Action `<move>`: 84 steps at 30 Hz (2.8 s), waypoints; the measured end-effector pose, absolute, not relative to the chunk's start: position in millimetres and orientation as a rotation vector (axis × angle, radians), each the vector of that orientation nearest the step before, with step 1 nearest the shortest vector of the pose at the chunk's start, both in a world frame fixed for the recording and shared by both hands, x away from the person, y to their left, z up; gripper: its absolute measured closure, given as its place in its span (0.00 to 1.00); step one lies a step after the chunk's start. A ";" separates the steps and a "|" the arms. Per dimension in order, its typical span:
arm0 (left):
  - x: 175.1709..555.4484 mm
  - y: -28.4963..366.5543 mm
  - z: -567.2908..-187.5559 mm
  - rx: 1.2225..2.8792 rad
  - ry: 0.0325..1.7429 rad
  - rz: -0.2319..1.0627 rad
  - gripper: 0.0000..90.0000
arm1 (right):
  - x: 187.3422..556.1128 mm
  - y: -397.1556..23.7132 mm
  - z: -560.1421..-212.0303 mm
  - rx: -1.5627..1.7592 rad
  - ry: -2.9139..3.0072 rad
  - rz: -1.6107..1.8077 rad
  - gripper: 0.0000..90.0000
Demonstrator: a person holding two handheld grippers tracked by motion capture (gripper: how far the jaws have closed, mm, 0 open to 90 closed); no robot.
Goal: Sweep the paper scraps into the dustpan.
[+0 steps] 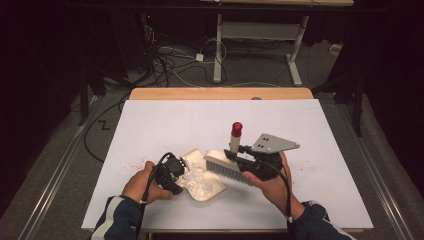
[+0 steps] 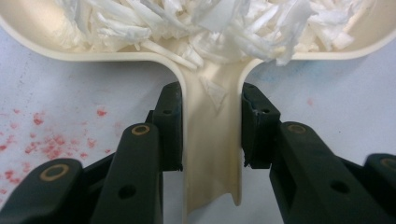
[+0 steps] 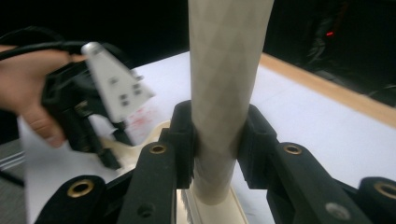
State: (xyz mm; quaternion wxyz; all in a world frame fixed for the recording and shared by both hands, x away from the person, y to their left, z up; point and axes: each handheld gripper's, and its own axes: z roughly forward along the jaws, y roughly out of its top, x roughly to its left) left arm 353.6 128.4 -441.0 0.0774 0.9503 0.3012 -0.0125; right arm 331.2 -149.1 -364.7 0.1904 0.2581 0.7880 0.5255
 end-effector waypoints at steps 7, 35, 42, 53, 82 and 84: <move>353.8 128.3 -440.8 2.854 0.899 -0.037 0.70 | 353.3 -170.6 -371.5 0.811 2.096 1.316 0.79; 352.9 132.1 -440.4 2.840 0.909 -0.039 0.70 | 318.0 -121.1 -381.5 0.651 2.256 1.439 0.79; 353.1 132.7 -440.8 2.843 0.908 -0.041 0.70 | 328.2 -147.6 -367.1 0.698 2.150 1.423 0.79; 352.8 136.5 -439.5 2.846 0.919 -0.041 0.70 | 342.5 -171.6 -378.3 0.769 2.085 1.257 0.79; 351.8 152.3 -437.3 2.821 0.990 -0.092 0.70 | 364.7 -103.2 -402.9 0.581 2.251 1.250 0.78; 352.8 153.0 -438.5 2.809 0.997 -0.099 0.70 | 362.0 -104.2 -402.2 0.570 2.265 1.264 0.78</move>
